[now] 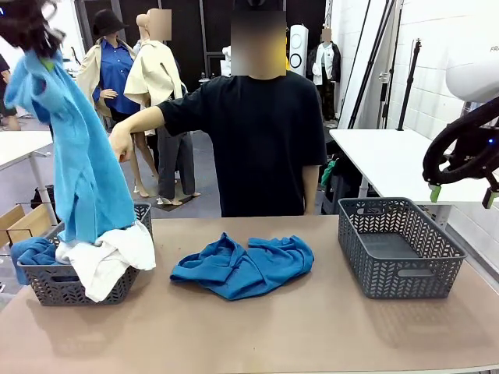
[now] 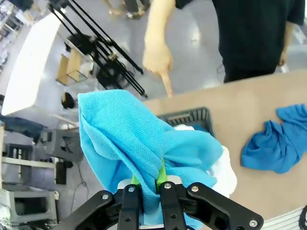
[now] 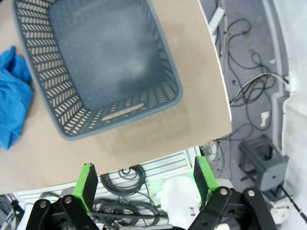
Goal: Sort the tops and bottoms.
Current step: Sort the clothes according to human instructions.
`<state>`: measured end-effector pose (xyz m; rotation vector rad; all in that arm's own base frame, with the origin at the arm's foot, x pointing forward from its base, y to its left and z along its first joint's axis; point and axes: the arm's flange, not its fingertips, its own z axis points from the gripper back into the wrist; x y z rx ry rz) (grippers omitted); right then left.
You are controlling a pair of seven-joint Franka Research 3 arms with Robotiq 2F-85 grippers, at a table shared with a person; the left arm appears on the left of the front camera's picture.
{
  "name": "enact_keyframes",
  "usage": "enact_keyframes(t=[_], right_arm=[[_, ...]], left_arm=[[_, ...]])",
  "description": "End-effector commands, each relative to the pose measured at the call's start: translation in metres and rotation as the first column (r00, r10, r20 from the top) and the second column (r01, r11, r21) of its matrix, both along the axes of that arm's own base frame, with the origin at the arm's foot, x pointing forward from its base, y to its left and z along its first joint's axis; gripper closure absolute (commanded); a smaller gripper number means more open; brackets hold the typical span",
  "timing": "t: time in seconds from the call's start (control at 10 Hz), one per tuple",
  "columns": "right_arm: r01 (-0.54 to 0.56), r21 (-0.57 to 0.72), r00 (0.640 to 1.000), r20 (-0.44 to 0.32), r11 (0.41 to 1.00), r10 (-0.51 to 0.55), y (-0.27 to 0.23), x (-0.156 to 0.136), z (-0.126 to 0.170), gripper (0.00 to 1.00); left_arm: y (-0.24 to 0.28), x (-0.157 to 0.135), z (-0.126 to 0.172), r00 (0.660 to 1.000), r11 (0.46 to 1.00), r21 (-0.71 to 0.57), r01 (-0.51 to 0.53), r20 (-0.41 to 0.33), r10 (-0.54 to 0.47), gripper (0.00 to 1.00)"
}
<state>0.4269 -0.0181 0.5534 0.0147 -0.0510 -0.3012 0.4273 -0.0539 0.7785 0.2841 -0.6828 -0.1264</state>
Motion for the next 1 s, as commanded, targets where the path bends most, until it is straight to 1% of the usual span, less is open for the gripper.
enact_keyframes(t=[0.0,0.1,0.2,0.4,0.6,0.7,0.8,0.9], right_arm=[[-0.008,0.003,1.000,0.001,1.000,0.008,0.000,-0.001,0.000,0.00],[-0.008,0.003,1.000,0.001,1.000,0.008,0.000,-0.001,0.000,0.00],[-0.008,0.003,1.000,0.001,1.000,0.008,0.000,-0.001,0.000,0.00],[-0.008,0.003,1.000,0.001,1.000,0.008,0.000,-0.001,0.000,0.00],[-0.008,0.003,1.000,0.001,1.000,0.008,0.000,-0.001,0.000,0.00],[-0.008,0.003,1.000,0.001,1.000,0.008,0.000,-0.001,0.000,0.00],[-0.008,0.003,1.000,0.001,1.000,0.008,0.000,-0.001,0.000,0.00],[-0.008,0.003,1.000,0.001,1.000,0.008,0.000,-0.001,0.000,0.00]], left_arm=[[0.000,0.016,-0.043,0.997,1.000,-0.007,-0.005,-0.077,0.004,1.00],[-0.002,0.028,-0.076,0.997,0.994,0.113,0.010,-0.079,-0.001,1.00],[-0.001,0.035,-0.100,0.994,0.992,0.123,0.006,-0.105,0.007,1.00],[-0.001,0.039,-0.143,0.993,0.995,0.099,0.033,-0.113,-0.022,1.00],[0.001,0.033,-0.187,0.985,0.995,0.095,0.036,-0.171,-0.020,1.00],[0.004,0.028,-0.207,0.980,0.992,0.124,0.025,-0.198,0.001,1.00],[0.007,0.022,-0.225,0.976,0.993,0.115,0.024,-0.220,0.002,1.00],[0.009,0.017,-0.240,0.973,0.989,0.145,0.030,-0.233,0.004,1.00]])
